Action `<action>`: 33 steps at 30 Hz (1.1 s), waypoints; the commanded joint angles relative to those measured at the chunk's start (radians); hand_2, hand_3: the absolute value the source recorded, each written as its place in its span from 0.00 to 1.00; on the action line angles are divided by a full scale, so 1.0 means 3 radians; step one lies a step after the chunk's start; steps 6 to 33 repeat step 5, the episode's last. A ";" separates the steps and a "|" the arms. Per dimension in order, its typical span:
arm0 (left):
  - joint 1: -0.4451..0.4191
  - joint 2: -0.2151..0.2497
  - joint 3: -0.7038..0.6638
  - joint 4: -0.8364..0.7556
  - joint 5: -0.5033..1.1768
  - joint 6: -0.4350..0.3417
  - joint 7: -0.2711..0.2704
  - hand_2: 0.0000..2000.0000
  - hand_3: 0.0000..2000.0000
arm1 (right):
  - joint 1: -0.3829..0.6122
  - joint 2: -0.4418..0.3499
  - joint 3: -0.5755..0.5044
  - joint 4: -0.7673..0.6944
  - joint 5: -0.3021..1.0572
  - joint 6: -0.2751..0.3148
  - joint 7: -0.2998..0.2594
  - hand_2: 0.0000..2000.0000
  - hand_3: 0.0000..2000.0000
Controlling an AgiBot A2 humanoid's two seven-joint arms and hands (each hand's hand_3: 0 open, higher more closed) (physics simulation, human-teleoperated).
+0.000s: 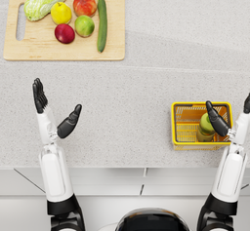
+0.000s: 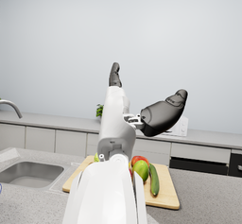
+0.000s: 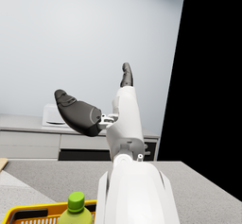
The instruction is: Pick up the green tea and place it into the yellow basket
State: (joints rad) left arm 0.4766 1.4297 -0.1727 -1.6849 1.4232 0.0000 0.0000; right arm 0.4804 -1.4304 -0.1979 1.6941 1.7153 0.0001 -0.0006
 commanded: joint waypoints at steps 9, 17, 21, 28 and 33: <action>-0.0006 0.0002 -0.0012 0.0012 0.0000 0.0000 0.0000 0.00 0.00 | -0.0005 -0.0001 -0.0005 -0.0004 0.0000 0.0000 0.0002 0.00 0.00; -0.0006 0.0002 -0.0012 0.0012 0.0000 0.0000 0.0000 0.00 0.00 | -0.0005 -0.0001 -0.0005 -0.0004 0.0000 0.0000 0.0002 0.00 0.00; -0.0006 0.0002 -0.0012 0.0012 0.0000 0.0000 0.0000 0.00 0.00 | -0.0005 -0.0001 -0.0005 -0.0004 0.0000 0.0000 0.0002 0.00 0.00; -0.0006 0.0002 -0.0012 0.0012 0.0000 0.0000 0.0000 0.00 0.00 | -0.0005 -0.0001 -0.0005 -0.0004 0.0000 0.0000 0.0002 0.00 0.00; -0.0006 0.0002 -0.0012 0.0012 0.0000 0.0000 0.0000 0.00 0.00 | -0.0005 -0.0001 -0.0005 -0.0004 0.0000 0.0000 0.0002 0.00 0.00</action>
